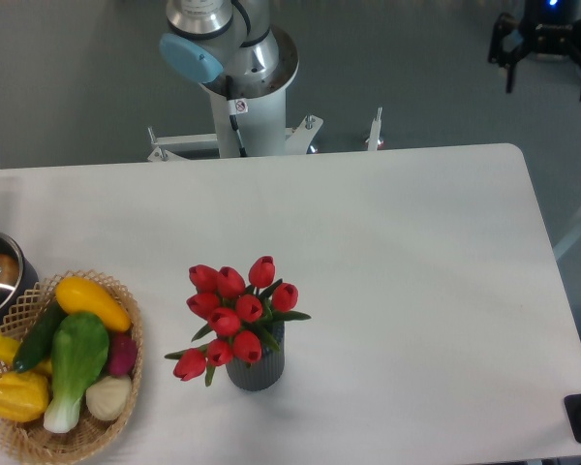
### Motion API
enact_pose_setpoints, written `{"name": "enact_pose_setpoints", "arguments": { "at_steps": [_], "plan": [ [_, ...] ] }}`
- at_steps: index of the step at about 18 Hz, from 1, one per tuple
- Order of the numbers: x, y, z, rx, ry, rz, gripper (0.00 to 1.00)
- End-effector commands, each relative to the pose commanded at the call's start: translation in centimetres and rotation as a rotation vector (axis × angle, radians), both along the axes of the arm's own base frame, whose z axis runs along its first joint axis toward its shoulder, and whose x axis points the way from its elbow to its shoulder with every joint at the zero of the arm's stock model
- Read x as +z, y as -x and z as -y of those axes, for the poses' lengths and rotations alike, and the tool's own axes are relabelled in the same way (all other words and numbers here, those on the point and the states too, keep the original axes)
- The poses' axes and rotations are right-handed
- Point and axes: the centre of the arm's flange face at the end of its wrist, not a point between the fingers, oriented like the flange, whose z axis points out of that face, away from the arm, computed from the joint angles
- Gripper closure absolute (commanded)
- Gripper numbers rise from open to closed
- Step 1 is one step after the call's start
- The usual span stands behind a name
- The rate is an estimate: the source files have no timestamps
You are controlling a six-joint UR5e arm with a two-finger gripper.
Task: Pick up the flowers from the vase
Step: 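Lower the open gripper into view above the table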
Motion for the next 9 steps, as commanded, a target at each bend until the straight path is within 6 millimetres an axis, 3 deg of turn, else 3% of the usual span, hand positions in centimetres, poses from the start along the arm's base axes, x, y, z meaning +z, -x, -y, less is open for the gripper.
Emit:
{"name": "enact_pose_setpoints", "arguments": {
  "at_steps": [2,9],
  "plan": [
    [-1.0,-0.4,0.1,0.000,-0.004,0.019,0.00],
    [-1.7,-0.6,-0.5,0.003,-0.094,0.043,0.00]
  ]
}}
